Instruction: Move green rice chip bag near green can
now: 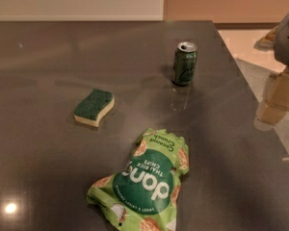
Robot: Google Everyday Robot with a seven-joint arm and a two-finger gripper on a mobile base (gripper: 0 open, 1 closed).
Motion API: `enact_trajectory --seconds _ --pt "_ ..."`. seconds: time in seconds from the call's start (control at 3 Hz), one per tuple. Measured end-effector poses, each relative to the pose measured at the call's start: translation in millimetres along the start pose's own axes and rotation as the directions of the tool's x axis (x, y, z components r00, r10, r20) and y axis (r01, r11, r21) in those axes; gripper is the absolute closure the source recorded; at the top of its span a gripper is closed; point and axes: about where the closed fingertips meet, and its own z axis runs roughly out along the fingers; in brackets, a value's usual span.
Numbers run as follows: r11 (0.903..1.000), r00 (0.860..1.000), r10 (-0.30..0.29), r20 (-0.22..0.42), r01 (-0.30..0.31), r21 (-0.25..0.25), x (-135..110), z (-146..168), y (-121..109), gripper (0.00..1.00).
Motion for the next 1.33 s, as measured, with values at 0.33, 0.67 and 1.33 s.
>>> enact_trajectory --seconds 0.33,0.67,1.33 --pt "1.0 1.0 0.0 0.0 0.0 0.0 0.0 0.0 0.0 0.0" --pt "0.9999 1.0 -0.015 -0.005 0.015 -0.003 -3.4 0.3 -0.3 0.0" --pt "0.9768 0.982 -0.187 0.038 0.19 -0.099 -49.5 30.2 14.5 0.0"
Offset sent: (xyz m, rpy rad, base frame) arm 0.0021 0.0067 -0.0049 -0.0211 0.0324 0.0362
